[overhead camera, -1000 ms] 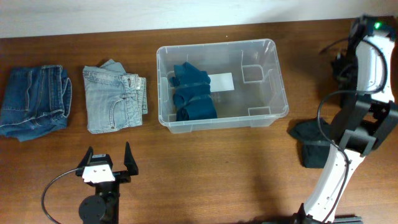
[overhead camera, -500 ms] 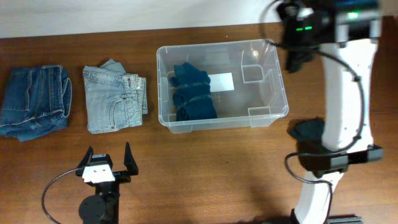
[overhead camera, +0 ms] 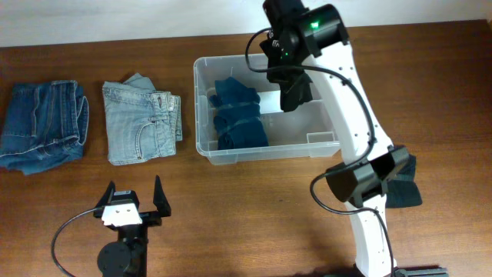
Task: Pack container
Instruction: 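Lower the black shirt into the bin beside the teal shirt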
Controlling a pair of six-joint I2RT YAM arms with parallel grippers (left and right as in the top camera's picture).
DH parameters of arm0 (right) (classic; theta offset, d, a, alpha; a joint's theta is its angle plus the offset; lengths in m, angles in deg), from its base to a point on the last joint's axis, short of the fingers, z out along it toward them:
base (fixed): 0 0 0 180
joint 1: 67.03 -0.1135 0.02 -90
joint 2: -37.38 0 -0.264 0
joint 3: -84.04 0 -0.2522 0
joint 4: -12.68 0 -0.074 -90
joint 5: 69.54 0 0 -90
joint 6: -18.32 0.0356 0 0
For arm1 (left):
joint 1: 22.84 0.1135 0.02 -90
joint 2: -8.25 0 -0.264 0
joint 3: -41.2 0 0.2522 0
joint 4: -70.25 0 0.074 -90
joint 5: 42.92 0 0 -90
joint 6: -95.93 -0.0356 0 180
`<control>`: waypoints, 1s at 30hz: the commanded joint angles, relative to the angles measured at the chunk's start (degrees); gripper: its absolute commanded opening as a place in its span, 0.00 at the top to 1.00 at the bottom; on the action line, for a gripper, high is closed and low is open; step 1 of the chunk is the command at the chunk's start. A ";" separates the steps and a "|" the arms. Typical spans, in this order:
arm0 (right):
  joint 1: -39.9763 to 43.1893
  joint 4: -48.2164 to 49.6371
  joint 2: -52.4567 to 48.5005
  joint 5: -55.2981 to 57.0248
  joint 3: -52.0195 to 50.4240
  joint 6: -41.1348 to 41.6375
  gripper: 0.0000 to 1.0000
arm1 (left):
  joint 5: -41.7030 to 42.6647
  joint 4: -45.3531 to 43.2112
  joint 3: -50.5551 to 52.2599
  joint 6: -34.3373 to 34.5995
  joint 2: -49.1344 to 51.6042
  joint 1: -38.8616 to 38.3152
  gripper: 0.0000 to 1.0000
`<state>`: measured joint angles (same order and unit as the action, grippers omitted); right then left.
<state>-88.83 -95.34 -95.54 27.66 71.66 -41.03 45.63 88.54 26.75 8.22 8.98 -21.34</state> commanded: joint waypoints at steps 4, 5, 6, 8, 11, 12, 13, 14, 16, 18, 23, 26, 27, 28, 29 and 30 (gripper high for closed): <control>-0.35 0.59 -0.76 1.09 -6.01 3.32 0.96 | 0.42 0.22 0.17 -1.05 -0.37 0.33 0.01; -0.35 0.96 -0.79 1.40 -7.37 3.32 0.96 | 0.42 0.22 0.17 -1.05 -0.37 0.33 0.01; -0.35 1.90 -0.79 1.55 -9.20 3.32 0.96 | 0.42 0.22 0.17 -1.05 -0.37 0.33 0.01; -0.37 4.02 -0.79 1.31 -12.48 3.34 0.96 | 0.42 0.22 0.17 -1.05 -0.37 0.33 0.01; -1.22 8.07 -0.79 0.94 -18.47 3.30 0.96 | 0.42 0.22 0.17 -1.05 -0.37 0.33 0.01; -1.46 9.18 -0.79 0.94 -19.89 3.30 0.96 | 0.42 0.22 0.17 -1.05 -0.37 0.33 0.01; -1.70 10.45 -0.79 0.94 -21.44 3.32 0.96 | 0.42 0.24 0.17 -1.05 -0.37 0.33 0.01; -1.81 11.30 -0.79 0.94 -22.49 3.32 0.96 | 0.42 0.22 0.17 -1.05 -0.37 0.33 0.01; -1.86 12.96 -0.79 0.94 -24.39 3.34 0.96 | 0.42 0.22 0.17 -1.05 -0.37 0.33 0.01; -1.84 14.14 -0.79 0.94 -25.81 3.67 0.96 | 0.42 0.22 0.17 -1.05 -0.37 0.33 0.01; -2.16 15.69 -0.87 0.48 -26.60 5.03 0.96 | 0.42 0.22 0.17 -1.05 -0.37 0.33 0.01; -2.25 15.65 -0.96 -0.70 -26.60 5.03 0.96 | 0.42 0.22 0.17 -1.05 -0.37 0.33 0.01; -2.23 15.63 -0.96 -1.49 -26.60 5.03 0.96 | 0.42 0.24 0.17 -1.05 -0.37 0.33 0.01; -2.25 15.63 -0.98 -2.12 -26.60 5.07 0.96 | 0.42 0.22 0.17 -1.05 -0.37 0.33 0.01; -2.23 15.32 -0.98 -1.99 -26.60 5.97 0.96 | 0.42 0.22 0.17 -1.05 -0.37 0.33 0.01; -2.23 15.15 -0.98 -1.92 -26.60 6.36 0.96 | 0.42 0.22 0.17 -1.05 -0.37 0.33 0.01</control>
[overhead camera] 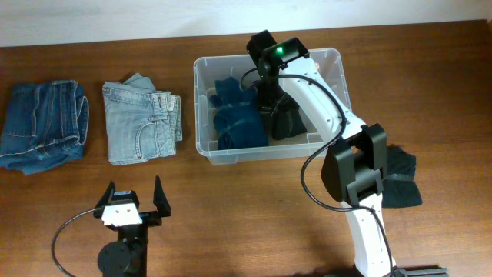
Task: Pack container
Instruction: 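Lower the black shirt into the bin beside the teal shirt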
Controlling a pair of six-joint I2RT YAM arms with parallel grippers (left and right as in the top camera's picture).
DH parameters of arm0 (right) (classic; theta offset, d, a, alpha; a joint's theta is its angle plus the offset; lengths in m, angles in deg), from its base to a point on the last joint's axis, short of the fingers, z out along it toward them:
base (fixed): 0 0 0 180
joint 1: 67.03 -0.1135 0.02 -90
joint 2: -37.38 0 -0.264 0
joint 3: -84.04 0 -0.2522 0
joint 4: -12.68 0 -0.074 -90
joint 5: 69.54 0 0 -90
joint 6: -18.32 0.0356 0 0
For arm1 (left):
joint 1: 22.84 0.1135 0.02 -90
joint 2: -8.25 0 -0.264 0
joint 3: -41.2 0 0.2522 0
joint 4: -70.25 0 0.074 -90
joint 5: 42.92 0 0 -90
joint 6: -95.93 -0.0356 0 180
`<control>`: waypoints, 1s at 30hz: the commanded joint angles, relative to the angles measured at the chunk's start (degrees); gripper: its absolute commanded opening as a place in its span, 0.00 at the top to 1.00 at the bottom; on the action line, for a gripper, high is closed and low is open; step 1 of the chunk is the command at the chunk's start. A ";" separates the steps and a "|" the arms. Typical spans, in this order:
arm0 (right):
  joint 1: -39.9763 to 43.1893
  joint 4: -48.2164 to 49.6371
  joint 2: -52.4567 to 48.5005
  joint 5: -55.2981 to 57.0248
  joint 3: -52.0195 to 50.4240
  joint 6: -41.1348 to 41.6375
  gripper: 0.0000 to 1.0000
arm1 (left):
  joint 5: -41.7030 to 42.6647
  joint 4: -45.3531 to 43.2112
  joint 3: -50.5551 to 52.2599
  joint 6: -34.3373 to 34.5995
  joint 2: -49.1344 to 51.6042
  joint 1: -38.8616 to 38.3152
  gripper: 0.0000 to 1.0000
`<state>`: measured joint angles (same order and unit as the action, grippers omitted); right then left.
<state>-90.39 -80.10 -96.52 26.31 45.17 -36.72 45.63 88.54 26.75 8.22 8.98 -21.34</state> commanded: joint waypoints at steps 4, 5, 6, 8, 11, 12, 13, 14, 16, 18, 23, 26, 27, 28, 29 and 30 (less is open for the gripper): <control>-0.68 -2.14 -0.31 1.42 -0.11 4.52 0.96 | 0.42 0.22 0.17 -1.05 -0.37 0.33 0.01; -0.68 -2.43 -0.48 1.79 -0.11 4.81 0.96 | 0.42 0.22 0.17 -1.05 -0.37 0.33 0.01; -0.70 -2.51 -0.68 1.66 -0.11 4.79 0.96 | 0.42 0.22 0.17 -1.05 -0.37 0.33 0.01; -0.68 -2.64 -0.94 1.70 -0.11 4.74 0.96 | 0.42 0.22 0.17 -1.05 -0.37 0.33 0.00; -0.70 -2.56 -0.96 1.66 -0.11 4.76 0.96 | 0.42 0.22 0.17 -1.05 -0.37 0.33 0.01; -0.70 -2.58 -0.96 1.66 -0.11 4.74 0.96 | 0.42 0.24 0.17 -1.05 -0.37 0.33 0.01; -0.70 -2.56 -0.96 1.66 -0.11 4.74 0.92 | 0.42 0.22 0.17 -1.05 -0.37 0.33 0.01; -0.70 -2.56 -0.96 1.66 -0.11 4.74 0.91 | 0.42 0.22 0.17 -1.05 -0.37 0.33 0.01; -0.68 -2.49 -0.96 1.68 -0.11 4.70 0.84 | 0.42 0.22 0.17 -1.05 -0.37 0.33 0.01; -0.70 -2.21 -0.96 1.64 -0.11 4.50 0.74 | 0.42 0.22 0.17 -1.05 -0.37 0.33 0.01; -0.68 -1.64 -0.96 0.74 -0.11 4.50 0.62 | 0.42 0.24 0.17 -1.05 -0.37 0.33 0.01; -0.70 -0.83 -0.96 -0.33 -0.09 4.48 0.61 | 0.42 0.22 0.15 -1.05 -0.39 0.33 0.01; -0.68 -0.63 -0.96 -0.79 -0.09 4.44 0.61 | 0.42 0.22 0.17 -1.05 -0.37 0.33 0.00; -0.68 -0.52 -0.96 -1.16 -0.09 4.37 0.61 | 0.42 0.22 0.17 -1.05 -0.37 0.33 0.01; -0.68 -0.42 -0.94 -1.22 -0.09 4.33 0.60 | 0.42 0.22 0.17 -1.05 -0.37 0.33 0.01; -0.68 -0.31 -0.94 -1.22 -0.09 4.33 0.60 | 0.42 0.22 0.17 -1.05 -0.37 0.33 0.01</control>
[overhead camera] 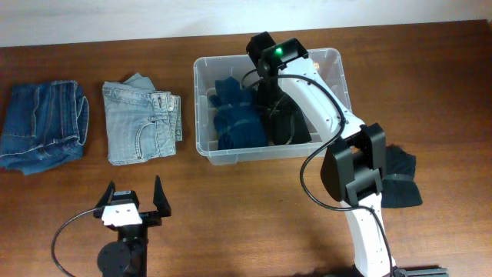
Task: Pack container
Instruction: 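Lower the black shirt into the bin beside the teal shirt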
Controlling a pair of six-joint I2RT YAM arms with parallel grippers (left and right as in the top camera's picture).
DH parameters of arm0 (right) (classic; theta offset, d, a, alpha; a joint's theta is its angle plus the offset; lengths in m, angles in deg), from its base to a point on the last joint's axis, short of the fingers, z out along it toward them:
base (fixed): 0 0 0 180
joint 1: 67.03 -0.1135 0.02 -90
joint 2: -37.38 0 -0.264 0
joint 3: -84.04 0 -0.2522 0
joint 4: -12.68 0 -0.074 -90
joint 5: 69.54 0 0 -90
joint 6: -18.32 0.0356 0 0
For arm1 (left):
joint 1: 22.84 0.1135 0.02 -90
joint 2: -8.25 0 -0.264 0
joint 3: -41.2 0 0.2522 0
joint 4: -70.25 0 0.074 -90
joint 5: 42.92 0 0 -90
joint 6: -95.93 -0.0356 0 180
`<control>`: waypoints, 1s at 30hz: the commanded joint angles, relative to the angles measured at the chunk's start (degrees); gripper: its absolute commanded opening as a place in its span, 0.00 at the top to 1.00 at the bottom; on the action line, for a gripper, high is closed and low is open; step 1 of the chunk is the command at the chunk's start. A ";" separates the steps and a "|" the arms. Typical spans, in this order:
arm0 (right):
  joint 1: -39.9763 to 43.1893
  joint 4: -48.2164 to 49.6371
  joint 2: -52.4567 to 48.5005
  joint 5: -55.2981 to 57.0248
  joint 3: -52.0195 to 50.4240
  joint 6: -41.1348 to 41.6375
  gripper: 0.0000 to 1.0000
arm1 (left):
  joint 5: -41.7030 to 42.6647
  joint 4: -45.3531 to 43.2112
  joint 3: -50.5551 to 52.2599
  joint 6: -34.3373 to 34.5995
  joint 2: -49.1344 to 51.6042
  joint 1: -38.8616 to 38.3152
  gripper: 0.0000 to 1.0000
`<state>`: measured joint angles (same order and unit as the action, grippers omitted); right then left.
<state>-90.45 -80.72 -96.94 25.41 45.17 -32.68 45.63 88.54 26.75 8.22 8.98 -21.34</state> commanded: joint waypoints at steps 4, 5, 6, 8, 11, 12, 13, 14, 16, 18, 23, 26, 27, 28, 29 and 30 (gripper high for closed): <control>-0.61 2.45 -0.52 -0.92 -0.07 0.26 0.62 | 0.42 0.24 0.17 -1.05 -0.37 0.33 0.01; -0.61 3.50 -0.52 -1.66 -0.07 0.26 0.62 | 0.42 0.22 0.17 -1.05 -0.37 0.33 0.00; -0.61 5.29 -0.52 -2.47 -0.07 0.28 0.65 | 0.42 0.22 0.17 -1.05 -0.37 0.33 0.01; -0.61 7.08 -0.52 -3.26 -0.07 0.28 0.65 | 0.42 0.22 0.17 -1.05 -0.37 0.33 0.01; -0.61 8.37 -0.52 -3.30 -0.07 0.28 0.65 | 0.42 0.22 0.17 -1.05 -0.37 0.33 0.00; -0.61 8.59 -0.52 -3.26 -0.07 0.28 0.65 | 0.42 0.22 0.17 -1.05 -0.37 0.33 0.00; -0.61 8.68 -0.52 -3.23 -0.07 0.28 0.65 | 0.42 0.22 0.17 -1.05 -0.37 0.33 0.01; -0.61 8.76 -0.52 -3.23 -0.07 0.28 0.65 | 0.42 0.22 0.17 -1.05 -0.37 0.33 0.01; -0.46 9.01 -0.52 -3.26 -0.07 0.28 0.65 | 0.42 0.24 0.17 -1.05 -0.37 0.33 0.01; -0.46 9.01 -0.50 -3.23 0.33 0.26 0.64 | 0.42 0.22 0.17 -1.05 -0.37 0.33 0.01; -0.46 8.22 0.61 -3.23 3.89 -2.84 0.65 | 0.42 0.22 0.17 -1.05 -0.37 0.33 0.01; -0.46 7.48 1.57 -3.28 4.87 -3.02 0.73 | 0.42 0.22 0.17 -1.05 -0.37 0.33 0.01; -0.46 6.75 1.62 -3.28 4.87 -3.39 0.82 | 0.42 0.22 0.17 -1.05 -0.37 0.33 0.01; -0.48 6.08 1.60 -3.28 4.85 -4.35 0.88 | 0.42 0.22 0.17 -1.05 -0.37 0.33 0.01; -0.52 5.64 1.44 -3.23 4.66 -5.66 0.93 | 0.42 0.24 0.17 -1.05 -0.37 0.33 0.01; -0.63 5.49 1.40 -3.23 4.17 -6.19 0.96 | 0.42 0.24 0.17 -1.05 -0.37 0.33 0.01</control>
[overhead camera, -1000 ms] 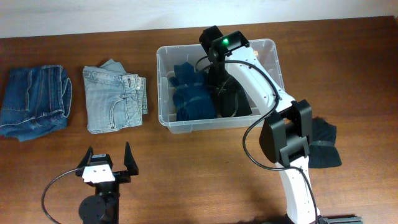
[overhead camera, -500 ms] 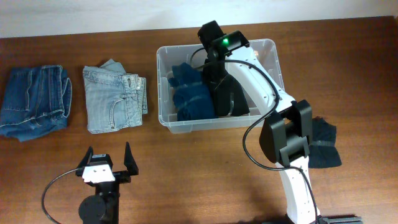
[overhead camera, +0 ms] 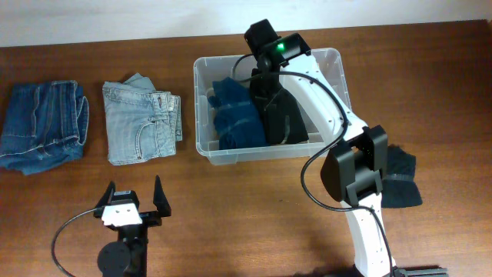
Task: Pack container
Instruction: 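Lower the black shirt into the bin beside the teal shirt, then open the right gripper and move it to the small black garment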
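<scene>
A clear plastic container stands at the back middle of the table. Inside it, a folded dark teal garment fills the left half and a black garment lies flat beside it. My right gripper is low in the container over the black garment's far end. The wrist hides its fingers, so its hold is unclear. My left gripper rests open and empty near the front left edge.
Folded light blue jeans lie left of the container, and folded darker blue jeans lie at the far left. Another dark garment lies at the right, partly behind the right arm's base link.
My right gripper has shifted a little toward the container's far side. The black garment now lies flatter and reaches the front wall. The left arm has not moved.
At first my right gripper held the black garment up over the container's right half. A second later it was down inside, with the garment beside the teal one. The garment stayed on the container floor and now lies spread flat.
</scene>
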Controlling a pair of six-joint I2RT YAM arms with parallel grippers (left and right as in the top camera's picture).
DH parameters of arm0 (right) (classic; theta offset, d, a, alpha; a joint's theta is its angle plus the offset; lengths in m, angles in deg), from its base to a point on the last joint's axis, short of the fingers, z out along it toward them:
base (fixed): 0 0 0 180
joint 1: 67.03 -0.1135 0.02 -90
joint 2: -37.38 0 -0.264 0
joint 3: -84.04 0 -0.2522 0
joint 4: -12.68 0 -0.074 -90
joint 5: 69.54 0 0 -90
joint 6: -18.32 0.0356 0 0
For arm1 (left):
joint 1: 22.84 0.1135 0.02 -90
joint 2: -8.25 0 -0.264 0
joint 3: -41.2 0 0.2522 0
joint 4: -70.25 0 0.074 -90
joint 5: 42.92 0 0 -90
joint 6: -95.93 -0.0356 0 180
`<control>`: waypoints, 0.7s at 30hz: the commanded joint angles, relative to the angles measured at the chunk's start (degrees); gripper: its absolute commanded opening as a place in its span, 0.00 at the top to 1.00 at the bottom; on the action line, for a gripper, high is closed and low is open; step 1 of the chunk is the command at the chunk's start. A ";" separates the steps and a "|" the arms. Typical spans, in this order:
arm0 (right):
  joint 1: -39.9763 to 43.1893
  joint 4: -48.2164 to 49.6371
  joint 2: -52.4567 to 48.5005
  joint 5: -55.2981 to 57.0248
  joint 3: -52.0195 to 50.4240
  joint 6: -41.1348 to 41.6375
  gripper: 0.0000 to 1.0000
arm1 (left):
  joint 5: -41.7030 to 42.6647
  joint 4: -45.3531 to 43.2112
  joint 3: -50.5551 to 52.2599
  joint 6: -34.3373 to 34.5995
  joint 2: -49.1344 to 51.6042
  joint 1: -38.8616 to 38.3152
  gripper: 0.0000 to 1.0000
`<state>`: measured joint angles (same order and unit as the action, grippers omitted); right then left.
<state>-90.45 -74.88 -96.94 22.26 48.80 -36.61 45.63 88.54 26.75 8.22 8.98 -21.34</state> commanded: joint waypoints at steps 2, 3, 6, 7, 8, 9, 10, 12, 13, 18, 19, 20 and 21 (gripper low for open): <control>-0.63 -0.33 1.25 -0.11 -0.44 -2.29 0.96 | 0.42 0.22 0.17 -1.05 -0.37 0.33 0.01; -0.61 -0.28 0.90 -0.11 -0.79 -2.29 0.96 | 0.42 0.24 0.17 -1.05 -0.37 0.33 0.01; -0.63 0.57 -0.94 -0.17 -2.95 -2.27 0.96 | 0.42 0.22 0.17 -1.05 -0.37 0.33 0.01; -0.61 0.79 -1.16 -0.26 -3.37 -2.27 0.96 | 0.42 0.22 0.17 -1.05 -0.37 0.33 0.01; -0.63 1.31 -1.64 -0.59 -4.24 -2.27 0.96 | 0.42 0.22 0.17 -1.05 -0.37 0.33 0.01; -0.63 1.64 -1.92 -1.29 -4.68 -2.27 0.96 | 0.42 0.22 0.17 -1.05 -0.37 0.33 0.01; -0.63 2.32 -2.23 -2.64 -5.38 -2.27 0.96 | 0.42 0.22 0.17 -1.05 -0.37 0.33 0.01; -0.63 3.74 -2.45 -4.46 -6.71 -2.27 0.96 | 0.42 0.22 0.17 -1.05 -0.37 0.33 0.01; -0.63 4.72 -2.47 -5.01 -7.87 -2.25 0.96 | 0.42 0.22 0.17 -1.05 -0.37 0.33 0.01; -0.68 5.14 -2.45 -6.21 -8.33 -2.23 0.96 | 0.42 0.22 0.17 -1.05 -0.37 0.33 0.01; -0.68 5.09 -2.47 -7.19 -8.33 -2.23 0.96 | 0.42 0.22 0.17 -1.05 -0.37 0.33 0.01; -0.68 5.11 -2.47 -7.45 -8.33 -2.23 0.96 | 0.42 0.22 0.17 -1.05 -0.37 0.33 0.01; -0.74 5.11 -2.47 -7.39 -8.33 -2.25 0.96 | 0.42 0.22 0.17 -1.05 -0.37 0.33 0.01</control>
<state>-90.43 -69.77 -98.12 17.74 41.26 -38.80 45.63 88.54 26.75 8.22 8.98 -21.34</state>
